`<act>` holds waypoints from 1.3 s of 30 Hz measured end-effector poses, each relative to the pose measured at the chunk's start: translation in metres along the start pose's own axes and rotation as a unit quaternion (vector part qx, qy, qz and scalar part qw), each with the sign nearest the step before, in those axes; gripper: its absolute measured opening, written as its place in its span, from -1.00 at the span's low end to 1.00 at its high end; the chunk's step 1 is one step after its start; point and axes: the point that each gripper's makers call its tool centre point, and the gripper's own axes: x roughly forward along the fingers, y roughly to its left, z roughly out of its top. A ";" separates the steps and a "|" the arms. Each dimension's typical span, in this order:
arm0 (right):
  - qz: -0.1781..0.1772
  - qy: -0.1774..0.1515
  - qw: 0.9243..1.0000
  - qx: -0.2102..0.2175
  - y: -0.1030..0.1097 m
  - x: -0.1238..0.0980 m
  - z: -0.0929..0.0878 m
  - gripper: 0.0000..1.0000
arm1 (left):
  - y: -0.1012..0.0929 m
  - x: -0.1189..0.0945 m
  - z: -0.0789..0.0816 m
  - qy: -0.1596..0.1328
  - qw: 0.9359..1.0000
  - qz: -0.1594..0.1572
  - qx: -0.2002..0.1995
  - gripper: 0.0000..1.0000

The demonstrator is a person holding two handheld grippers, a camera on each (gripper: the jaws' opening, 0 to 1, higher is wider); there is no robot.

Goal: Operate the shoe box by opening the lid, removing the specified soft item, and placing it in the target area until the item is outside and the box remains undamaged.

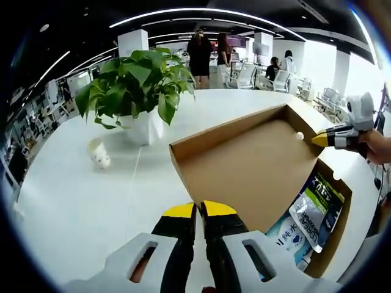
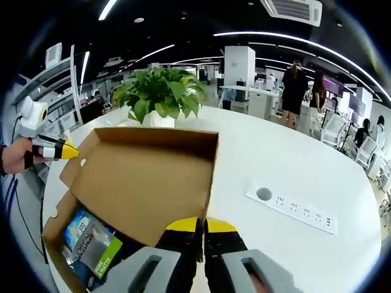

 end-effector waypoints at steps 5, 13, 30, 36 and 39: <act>0.001 0.002 1.000 0.007 0.000 0.003 -0.002 -1.00 | 0.002 0.005 -0.003 0.007 1.000 0.005 0.001 -0.96; 0.002 0.006 1.000 0.009 -0.001 0.008 -0.005 -1.00 | 0.004 0.011 -0.007 0.016 1.000 0.008 -0.002 -0.96; 0.004 0.023 1.000 0.004 0.002 0.014 -0.014 -1.00 | 0.007 0.022 -0.023 0.043 0.999 0.012 -0.011 -0.97; 0.004 0.027 1.000 0.003 0.003 0.015 -0.017 -1.00 | 0.007 0.025 -0.028 0.050 0.999 0.011 -0.013 -0.98; 0.004 0.029 1.000 0.003 0.003 0.016 -0.018 -1.00 | 0.007 0.026 -0.030 0.052 0.998 0.012 -0.013 -0.98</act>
